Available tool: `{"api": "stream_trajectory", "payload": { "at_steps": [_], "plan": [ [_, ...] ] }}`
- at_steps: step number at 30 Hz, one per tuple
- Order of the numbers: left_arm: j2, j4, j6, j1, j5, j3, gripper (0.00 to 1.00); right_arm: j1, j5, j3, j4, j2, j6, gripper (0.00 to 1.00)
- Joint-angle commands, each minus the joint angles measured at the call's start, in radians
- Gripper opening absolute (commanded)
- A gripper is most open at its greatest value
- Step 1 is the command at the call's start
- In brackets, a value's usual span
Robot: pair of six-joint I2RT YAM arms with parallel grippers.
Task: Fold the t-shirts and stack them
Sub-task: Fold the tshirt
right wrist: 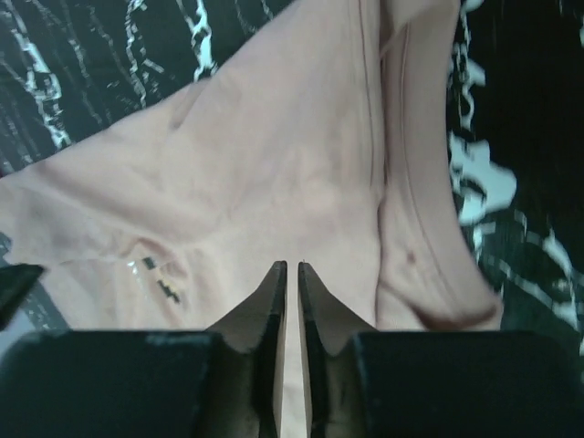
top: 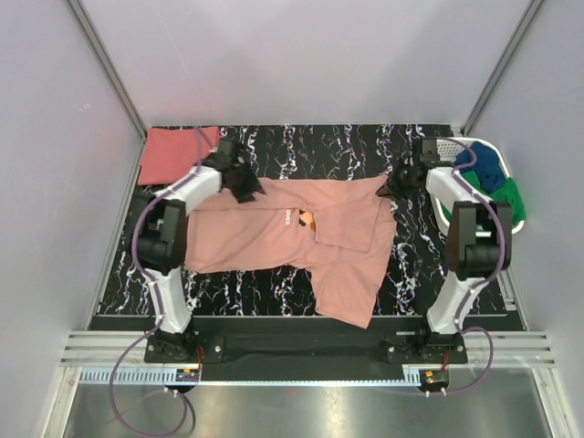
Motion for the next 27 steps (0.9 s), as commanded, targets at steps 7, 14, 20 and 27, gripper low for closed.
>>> {"api": "stream_trajectory", "payload": {
  "at_steps": [7, 14, 20, 27],
  "plan": [
    [0.042, -0.045, 0.091, 0.208, -0.167, 0.046, 0.45, -0.002, 0.047, 0.246, -0.005, 0.313, -0.115, 0.10],
    [0.100, -0.087, 0.051, 0.245, -0.273, 0.033, 0.45, -0.004, 0.265, 0.382, -0.125, 0.416, -0.207, 0.08],
    [0.120, -0.104, 0.021, 0.265, -0.329, 0.042, 0.43, -0.004, 0.320, 0.455, -0.162, 0.447, -0.242, 0.08],
    [-0.018, -0.151, 0.085, 0.280, -0.247, 0.106, 0.51, -0.004, 0.182, 0.591, -0.185, 0.432, -0.239, 0.13]
  ]
}}
